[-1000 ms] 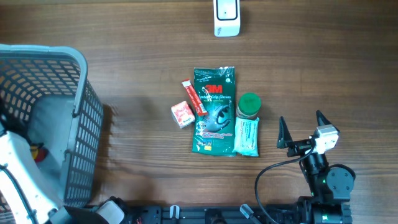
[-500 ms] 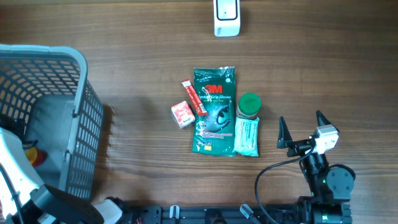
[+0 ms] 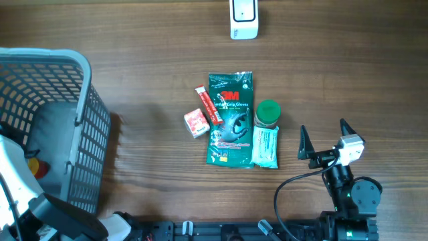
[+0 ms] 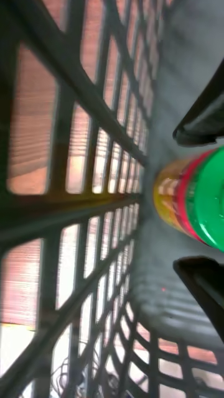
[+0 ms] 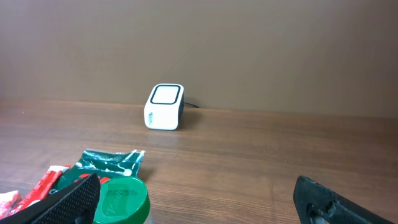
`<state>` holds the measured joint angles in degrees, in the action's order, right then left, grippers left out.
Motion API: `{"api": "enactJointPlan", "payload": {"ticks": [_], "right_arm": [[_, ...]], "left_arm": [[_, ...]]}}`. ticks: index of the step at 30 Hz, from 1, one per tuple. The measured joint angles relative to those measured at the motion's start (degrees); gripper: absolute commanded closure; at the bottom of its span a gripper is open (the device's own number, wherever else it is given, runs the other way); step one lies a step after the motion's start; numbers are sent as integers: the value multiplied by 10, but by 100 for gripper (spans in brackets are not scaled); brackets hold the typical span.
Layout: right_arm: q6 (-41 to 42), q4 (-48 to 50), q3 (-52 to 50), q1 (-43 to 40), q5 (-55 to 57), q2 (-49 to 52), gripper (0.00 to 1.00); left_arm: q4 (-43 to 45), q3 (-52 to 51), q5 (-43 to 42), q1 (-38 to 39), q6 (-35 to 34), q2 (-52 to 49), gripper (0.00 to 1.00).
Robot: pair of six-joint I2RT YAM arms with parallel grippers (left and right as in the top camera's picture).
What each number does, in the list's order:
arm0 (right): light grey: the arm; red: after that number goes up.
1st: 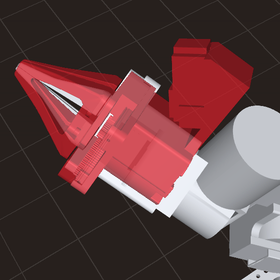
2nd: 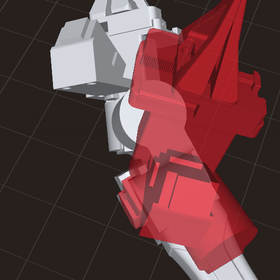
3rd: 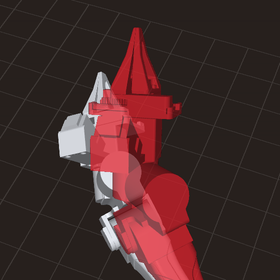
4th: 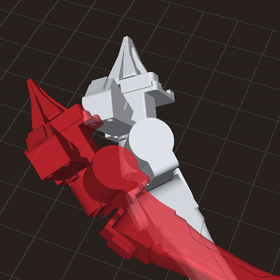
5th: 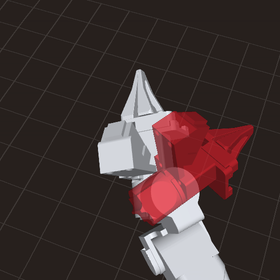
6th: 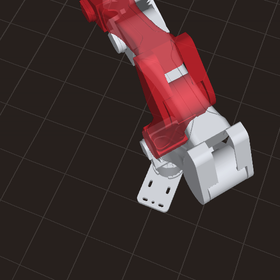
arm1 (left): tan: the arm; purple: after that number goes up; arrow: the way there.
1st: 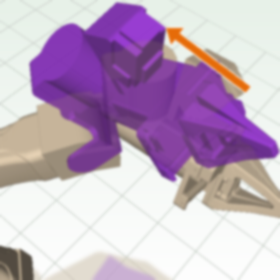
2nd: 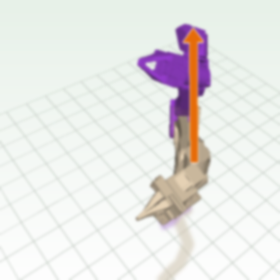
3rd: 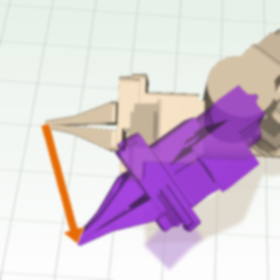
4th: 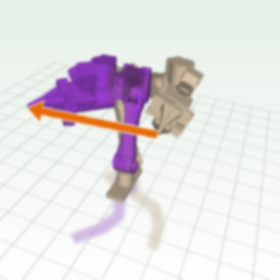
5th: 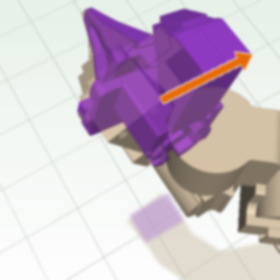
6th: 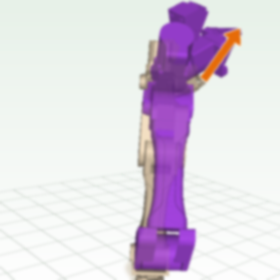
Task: Scan the item barcode
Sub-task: 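Close the left gripper on the bottle cap and lift it out, then carry the bottle over and set it left of the glove packet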
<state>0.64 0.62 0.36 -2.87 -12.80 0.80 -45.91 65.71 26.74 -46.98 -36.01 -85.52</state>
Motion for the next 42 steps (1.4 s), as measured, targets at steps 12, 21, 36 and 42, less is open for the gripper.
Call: {"api": "enactJointPlan", "payload": {"ticks": [12, 21, 36, 42], "right_arm": [[0, 0, 0, 0, 0, 0, 0], [0, 0, 0, 0, 0, 0, 0], [0, 0, 0, 0, 0, 0, 0], [0, 0, 0, 0, 0, 0, 0]], "left_arm": [[-5, -8, -49, 0, 11, 91, 57], [12, 6, -200, 0, 12, 270, 56], [128, 22, -655, 26, -64, 441, 56], [40, 22, -685, 164, -56, 440, 56]]}}
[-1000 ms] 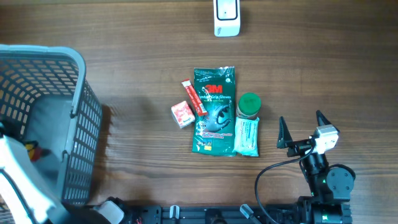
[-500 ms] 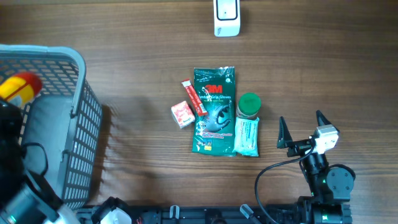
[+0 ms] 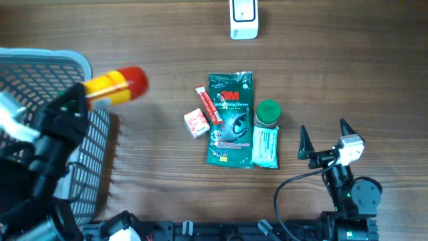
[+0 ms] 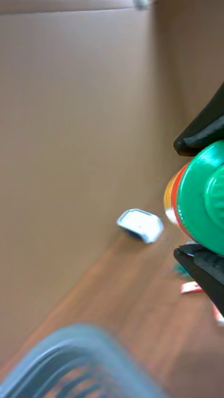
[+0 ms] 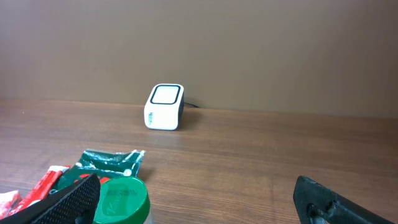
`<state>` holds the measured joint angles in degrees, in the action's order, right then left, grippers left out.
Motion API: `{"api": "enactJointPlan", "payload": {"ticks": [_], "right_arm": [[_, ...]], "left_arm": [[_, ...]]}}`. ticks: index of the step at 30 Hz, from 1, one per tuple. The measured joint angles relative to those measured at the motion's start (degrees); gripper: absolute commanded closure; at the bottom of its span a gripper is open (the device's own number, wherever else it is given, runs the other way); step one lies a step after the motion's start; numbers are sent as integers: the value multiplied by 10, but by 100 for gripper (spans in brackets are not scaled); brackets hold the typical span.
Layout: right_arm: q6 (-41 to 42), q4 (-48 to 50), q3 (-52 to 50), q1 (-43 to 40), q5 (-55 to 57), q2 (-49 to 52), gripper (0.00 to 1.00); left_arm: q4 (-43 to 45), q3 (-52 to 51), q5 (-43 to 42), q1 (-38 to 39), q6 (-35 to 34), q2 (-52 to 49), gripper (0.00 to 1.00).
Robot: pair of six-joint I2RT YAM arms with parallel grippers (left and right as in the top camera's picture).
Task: Scan the item barcode
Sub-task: 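Carry the bottle over and set it left of the glove packet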
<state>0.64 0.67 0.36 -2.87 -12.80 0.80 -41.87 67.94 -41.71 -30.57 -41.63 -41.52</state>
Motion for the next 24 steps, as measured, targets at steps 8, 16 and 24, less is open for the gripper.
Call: {"api": "enactJointPlan", "payload": {"ticks": [8, 16, 24], "right_arm": [[0, 0, 0, 0, 0, 0, 0], [0, 0, 0, 0, 0, 0, 0], [0, 0, 0, 0, 0, 0, 0]], "left_arm": [[-118, 3, 202, 267, 35, -71, 55], [-142, 3, 417, 487, 45, -278, 55], [-188, 3, 548, 595, 34, -413, 56]]}}
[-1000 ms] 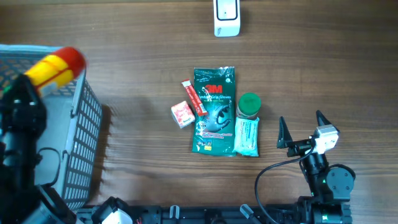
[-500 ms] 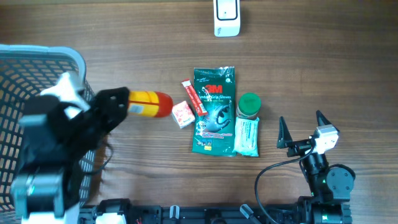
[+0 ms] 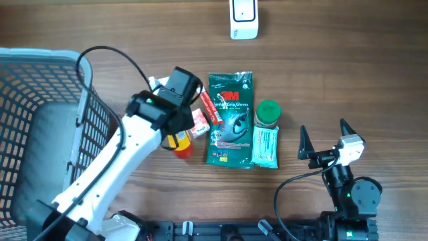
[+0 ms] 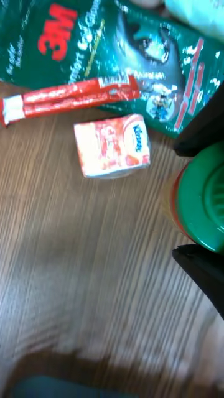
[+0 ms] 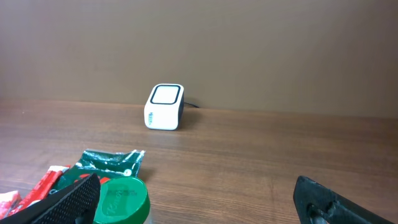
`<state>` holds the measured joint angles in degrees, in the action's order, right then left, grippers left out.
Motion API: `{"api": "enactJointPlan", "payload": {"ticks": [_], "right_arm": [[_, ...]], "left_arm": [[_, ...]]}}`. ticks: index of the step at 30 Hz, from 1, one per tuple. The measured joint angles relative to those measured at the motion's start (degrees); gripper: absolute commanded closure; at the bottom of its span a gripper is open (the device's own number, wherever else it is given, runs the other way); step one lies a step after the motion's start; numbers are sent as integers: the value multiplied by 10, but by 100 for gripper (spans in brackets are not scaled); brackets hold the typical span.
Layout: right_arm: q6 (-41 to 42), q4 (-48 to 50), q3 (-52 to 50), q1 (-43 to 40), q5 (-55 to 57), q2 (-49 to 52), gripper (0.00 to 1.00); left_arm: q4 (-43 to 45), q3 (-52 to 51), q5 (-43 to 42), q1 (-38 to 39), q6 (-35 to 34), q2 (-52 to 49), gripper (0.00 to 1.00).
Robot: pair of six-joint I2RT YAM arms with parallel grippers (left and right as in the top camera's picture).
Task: Scan the item barcode
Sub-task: 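Carry the bottle over and set it left of the glove packet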
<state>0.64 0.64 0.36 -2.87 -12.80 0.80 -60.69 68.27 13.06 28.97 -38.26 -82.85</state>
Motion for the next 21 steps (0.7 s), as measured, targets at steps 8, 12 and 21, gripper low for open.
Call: {"api": "enactJointPlan", "payload": {"ticks": [8, 12, 21], "right_arm": [[0, 0, 0, 0, 0, 0, 0], [0, 0, 0, 0, 0, 0, 0], [0, 0, 0, 0, 0, 0, 0]], "left_arm": [[-4, 0, 21, 22, -11, -1, 56], [-4, 0, 21, 22, -13, -1, 56], [-4, -12, 21, 22, -44, -1, 56]]}}
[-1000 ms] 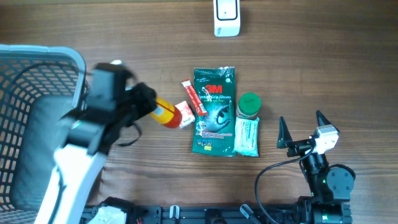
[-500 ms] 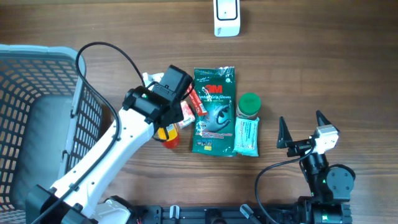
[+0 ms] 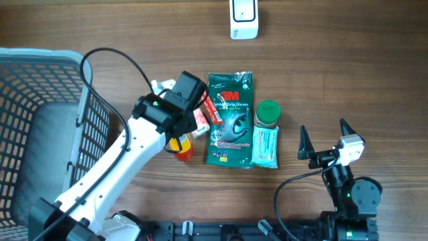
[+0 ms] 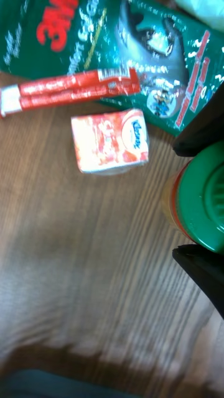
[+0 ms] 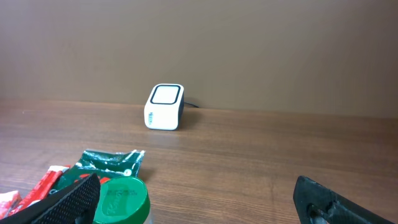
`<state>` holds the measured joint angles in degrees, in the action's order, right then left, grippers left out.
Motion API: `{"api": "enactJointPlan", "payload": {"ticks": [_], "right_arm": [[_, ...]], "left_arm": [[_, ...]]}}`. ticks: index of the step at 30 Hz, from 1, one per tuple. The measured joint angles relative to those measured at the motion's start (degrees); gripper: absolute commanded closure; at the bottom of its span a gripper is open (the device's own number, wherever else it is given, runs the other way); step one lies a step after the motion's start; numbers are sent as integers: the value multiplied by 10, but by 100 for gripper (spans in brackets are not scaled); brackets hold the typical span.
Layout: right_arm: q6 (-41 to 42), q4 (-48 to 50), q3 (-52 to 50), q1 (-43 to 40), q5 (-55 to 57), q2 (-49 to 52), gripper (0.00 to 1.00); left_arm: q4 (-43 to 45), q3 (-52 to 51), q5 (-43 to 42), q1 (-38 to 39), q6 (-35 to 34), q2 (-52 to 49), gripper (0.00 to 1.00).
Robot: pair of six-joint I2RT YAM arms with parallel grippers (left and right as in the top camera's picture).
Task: Scan the item barcode
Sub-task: 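Carry the bottle over and set it left of the glove packet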
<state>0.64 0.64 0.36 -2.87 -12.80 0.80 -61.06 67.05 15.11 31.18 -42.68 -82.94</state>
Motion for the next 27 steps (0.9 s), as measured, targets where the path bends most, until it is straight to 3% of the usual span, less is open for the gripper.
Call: {"api": "enactJointPlan", "payload": {"ticks": [7, 12, 20, 24, 27], "right_arm": [[0, 0, 0, 0, 0, 0, 0], [0, 0, 0, 0, 0, 0, 0], [0, 0, 0, 0, 0, 0, 0], [0, 0, 0, 0, 0, 0, 0], [0, 0, 0, 0, 0, 0, 0]], "left_arm": [[11, -62, -6, 0, -75, 0, 55], [131, -70, -6, 0, -92, 0, 52], [178, -70, -33, 0, -151, 0, 51], [218, -71, -57, 18, -132, -5, 50], [223, -71, -28, 50, -96, -9, 44]]}}
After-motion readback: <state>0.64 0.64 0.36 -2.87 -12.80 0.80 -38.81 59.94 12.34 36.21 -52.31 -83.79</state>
